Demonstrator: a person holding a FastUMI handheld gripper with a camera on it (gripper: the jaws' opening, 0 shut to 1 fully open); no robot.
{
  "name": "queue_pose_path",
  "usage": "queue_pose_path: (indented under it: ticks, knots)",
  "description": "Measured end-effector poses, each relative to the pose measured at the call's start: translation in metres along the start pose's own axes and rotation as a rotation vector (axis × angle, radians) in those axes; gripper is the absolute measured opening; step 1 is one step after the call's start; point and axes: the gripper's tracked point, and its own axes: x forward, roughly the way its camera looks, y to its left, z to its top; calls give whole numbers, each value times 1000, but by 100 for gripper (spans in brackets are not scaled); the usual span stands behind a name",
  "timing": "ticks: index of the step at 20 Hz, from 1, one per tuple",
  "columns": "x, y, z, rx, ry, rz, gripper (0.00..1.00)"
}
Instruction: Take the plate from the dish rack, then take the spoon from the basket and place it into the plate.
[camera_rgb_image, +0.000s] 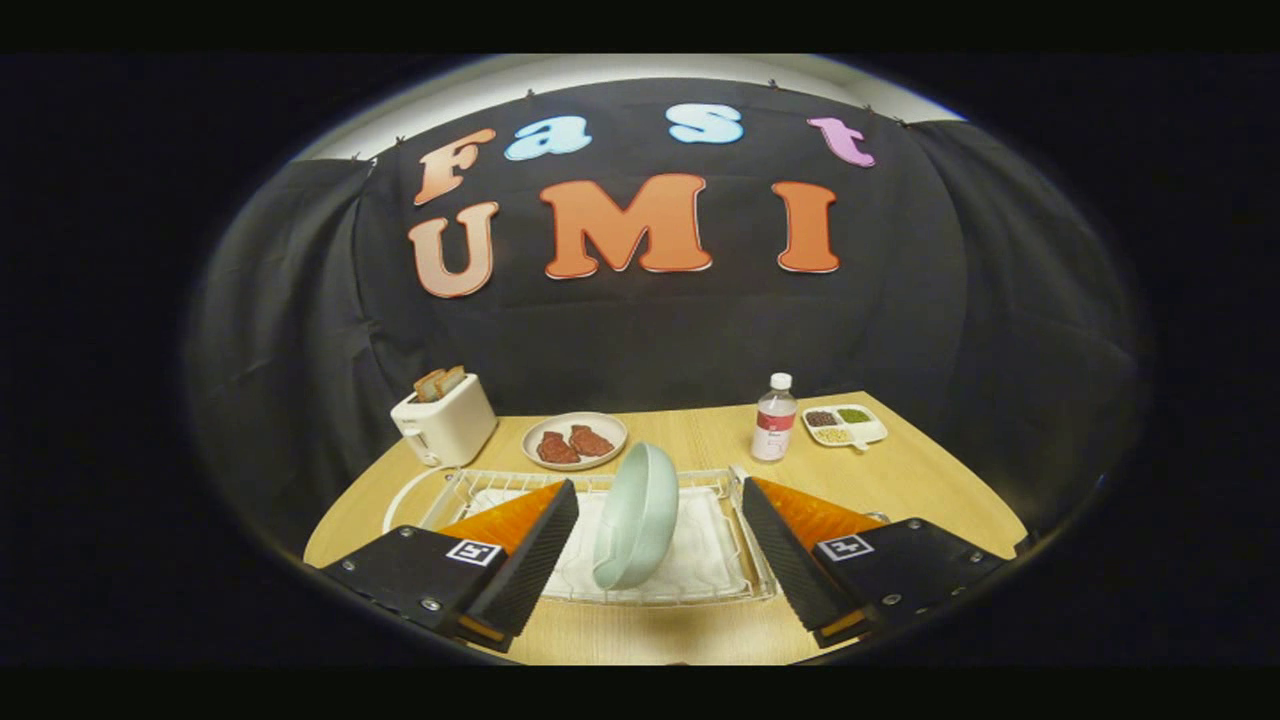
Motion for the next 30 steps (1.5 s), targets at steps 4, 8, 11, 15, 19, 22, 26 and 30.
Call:
queue_pose_path:
  ticks: [4,8,11,15,19,22,26,30]
  knots:
    - [22,3,-15,-5,68,-17,98]
    - [46,5,-33,-19,137,-35,94]
    - [61,9,-48,-10,196,-44,82]
    - [76,13,-59,-4,247,-46,75]
    - [84,17,-69,3,300,-71,52]
    - [85,14,-71,-21,322,-123,33]
    - [84,9,-64,-60,323,-216,26]
    - [82,11,-51,-135,302,-278,23]
